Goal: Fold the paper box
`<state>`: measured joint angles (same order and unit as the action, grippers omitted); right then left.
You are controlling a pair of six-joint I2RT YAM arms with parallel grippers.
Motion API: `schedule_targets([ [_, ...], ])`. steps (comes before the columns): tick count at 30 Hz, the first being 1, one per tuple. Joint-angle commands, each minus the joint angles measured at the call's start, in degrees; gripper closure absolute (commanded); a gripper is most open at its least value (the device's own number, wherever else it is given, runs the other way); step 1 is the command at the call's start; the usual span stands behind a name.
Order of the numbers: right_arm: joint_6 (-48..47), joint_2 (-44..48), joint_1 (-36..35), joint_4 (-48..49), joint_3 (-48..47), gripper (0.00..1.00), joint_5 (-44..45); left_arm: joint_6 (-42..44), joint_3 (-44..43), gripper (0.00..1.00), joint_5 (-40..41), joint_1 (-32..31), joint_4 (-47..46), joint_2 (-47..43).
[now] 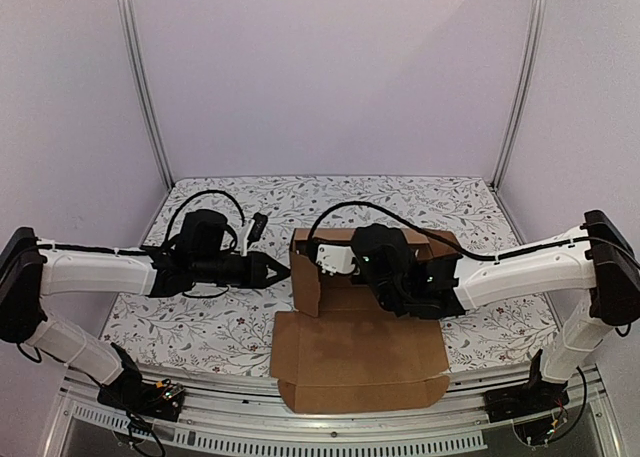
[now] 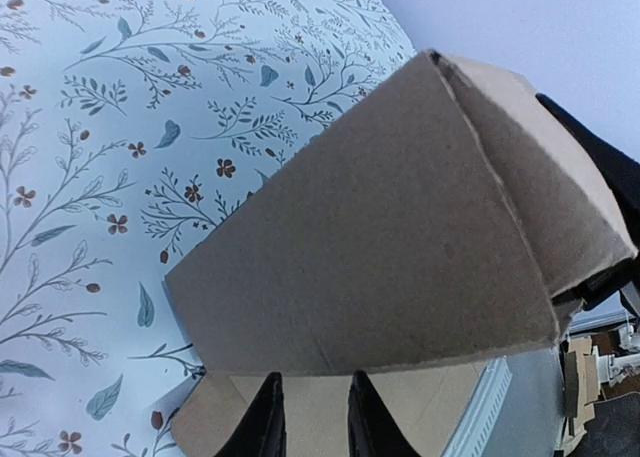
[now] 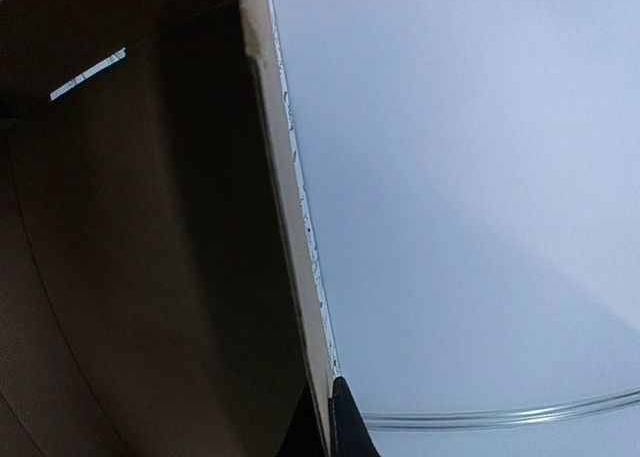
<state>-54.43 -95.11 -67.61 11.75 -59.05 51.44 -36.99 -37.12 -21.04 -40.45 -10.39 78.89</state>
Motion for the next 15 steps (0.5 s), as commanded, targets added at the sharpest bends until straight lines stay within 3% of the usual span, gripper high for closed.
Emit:
schedule_targets([
  [1,2.70,-1.34,-0.86,1.36,-1.99,1.00,1.49,2.17,0.56,0.77,0.91,0.04,-1.01,1.56],
  [15,5.22,-1.17,-1.79,-2.05,-2.11,1.00,1.31,6.04,-1.24,0.76,2.82,-1.68,-5.24,5.67],
])
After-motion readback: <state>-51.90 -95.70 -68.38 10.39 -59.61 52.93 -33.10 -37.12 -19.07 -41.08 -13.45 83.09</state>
